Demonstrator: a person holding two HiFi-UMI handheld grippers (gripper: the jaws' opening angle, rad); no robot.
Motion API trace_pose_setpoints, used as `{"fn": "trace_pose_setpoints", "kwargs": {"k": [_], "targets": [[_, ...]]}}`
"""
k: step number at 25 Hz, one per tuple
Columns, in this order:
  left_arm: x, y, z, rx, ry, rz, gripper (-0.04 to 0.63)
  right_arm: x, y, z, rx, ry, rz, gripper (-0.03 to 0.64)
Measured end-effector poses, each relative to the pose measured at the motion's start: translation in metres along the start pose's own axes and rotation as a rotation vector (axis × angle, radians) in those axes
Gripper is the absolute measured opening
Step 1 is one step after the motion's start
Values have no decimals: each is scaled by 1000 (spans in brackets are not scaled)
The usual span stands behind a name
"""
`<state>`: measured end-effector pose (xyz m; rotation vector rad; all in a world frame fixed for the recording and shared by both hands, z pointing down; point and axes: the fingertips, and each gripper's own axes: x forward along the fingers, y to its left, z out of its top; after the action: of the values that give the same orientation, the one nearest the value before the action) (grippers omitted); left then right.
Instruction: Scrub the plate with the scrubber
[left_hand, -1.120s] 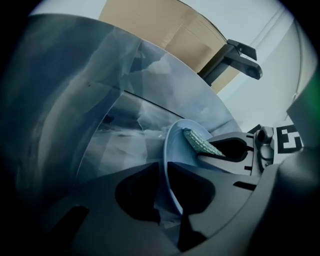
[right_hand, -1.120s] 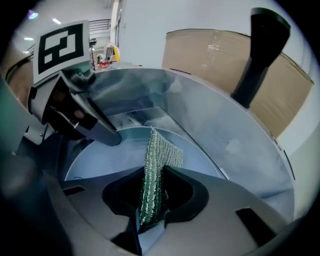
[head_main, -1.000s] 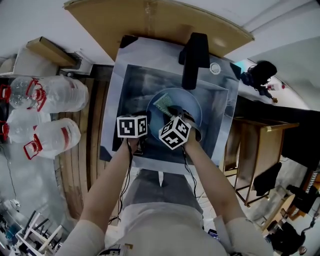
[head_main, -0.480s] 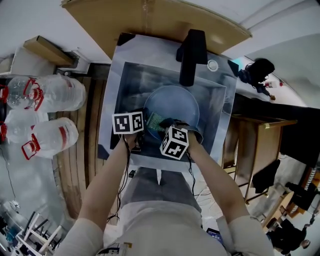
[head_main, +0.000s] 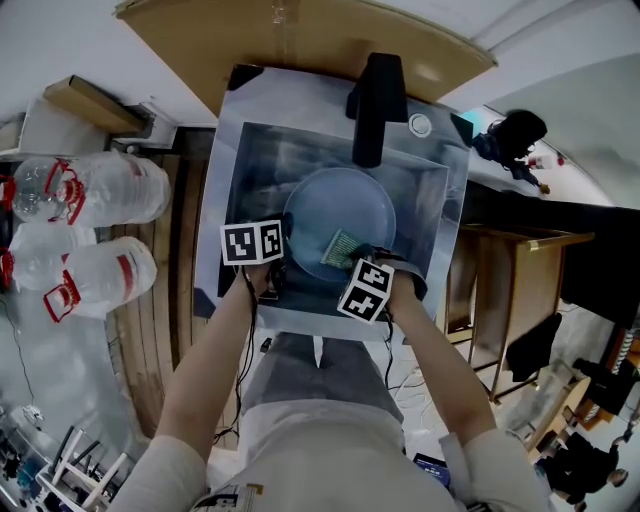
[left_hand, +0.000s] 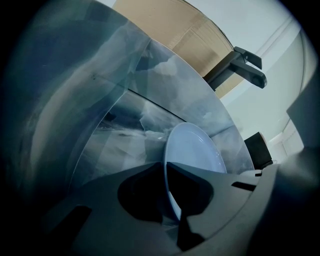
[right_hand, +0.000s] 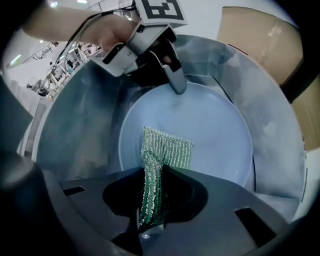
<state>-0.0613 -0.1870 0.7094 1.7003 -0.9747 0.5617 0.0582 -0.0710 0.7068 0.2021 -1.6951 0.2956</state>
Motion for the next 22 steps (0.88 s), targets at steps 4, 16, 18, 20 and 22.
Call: {"fn": "trace_pose_setpoints", "kwargs": {"k": [4,16,18,20,22], "targets": [[0,-1,0,2,6,-6,37,3,-36,-4,68,38,-131,110],[-1,4,5,-34,-31,-26,35,1,-130,30,284,-114,-268,118],[-1,5,5,-38,-33,-25,35,1,-128,35,280,-149,-247,118],[-1,5,5,-43,-34,-26,35,-1,-127,43,289,-197,-220,120],[-1,5,5,-49,-35,-26,35,-2,-126,53,285,-235,-198,121]]}}
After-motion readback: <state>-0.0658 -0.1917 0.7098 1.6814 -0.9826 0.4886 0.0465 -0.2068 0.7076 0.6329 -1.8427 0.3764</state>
